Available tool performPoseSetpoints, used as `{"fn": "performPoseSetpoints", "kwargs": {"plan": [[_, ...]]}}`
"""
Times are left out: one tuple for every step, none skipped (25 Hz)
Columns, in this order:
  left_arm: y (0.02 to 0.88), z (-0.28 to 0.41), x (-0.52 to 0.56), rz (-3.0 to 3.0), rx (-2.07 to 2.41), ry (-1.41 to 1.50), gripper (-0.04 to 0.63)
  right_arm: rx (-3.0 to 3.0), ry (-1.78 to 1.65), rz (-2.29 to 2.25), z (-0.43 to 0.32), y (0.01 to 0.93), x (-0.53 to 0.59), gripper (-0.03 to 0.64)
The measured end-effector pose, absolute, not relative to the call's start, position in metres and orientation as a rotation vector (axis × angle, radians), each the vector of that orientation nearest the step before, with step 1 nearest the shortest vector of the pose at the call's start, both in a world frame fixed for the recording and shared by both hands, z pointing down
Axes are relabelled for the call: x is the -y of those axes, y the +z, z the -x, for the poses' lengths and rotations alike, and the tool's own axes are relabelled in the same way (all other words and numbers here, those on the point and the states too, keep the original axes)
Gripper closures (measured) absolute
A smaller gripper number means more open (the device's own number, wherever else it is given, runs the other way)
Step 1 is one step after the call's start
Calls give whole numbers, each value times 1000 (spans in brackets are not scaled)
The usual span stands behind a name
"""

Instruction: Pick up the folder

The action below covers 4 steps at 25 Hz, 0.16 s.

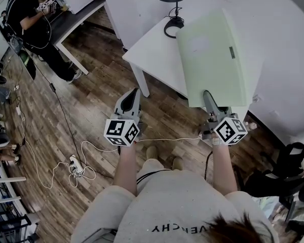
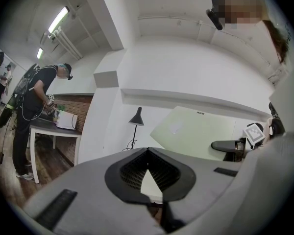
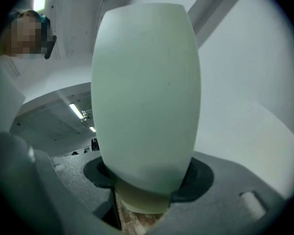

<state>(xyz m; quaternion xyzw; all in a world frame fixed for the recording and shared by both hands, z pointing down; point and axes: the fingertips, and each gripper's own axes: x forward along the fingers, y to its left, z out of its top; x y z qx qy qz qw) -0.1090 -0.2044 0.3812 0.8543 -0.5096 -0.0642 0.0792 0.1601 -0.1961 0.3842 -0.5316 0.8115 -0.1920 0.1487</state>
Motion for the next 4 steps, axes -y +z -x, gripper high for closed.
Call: {"fn": "performPoseSetpoints", "kwargs": {"plan": [[381,109,205,-2557,1525,-191,597,-2332,-553,1529,-160,384,196,342],[381,110,206,-2557,1524,-190,597,-2331,-554,1529,-160,385,197,342],[381,110,206,-2558,1523,-190,597,-2329,-555,1529,-159,385,197,342],[381,110,207,-2558,1522,-190,597,-2327,-556,1530,-159,385,198,342]]}}
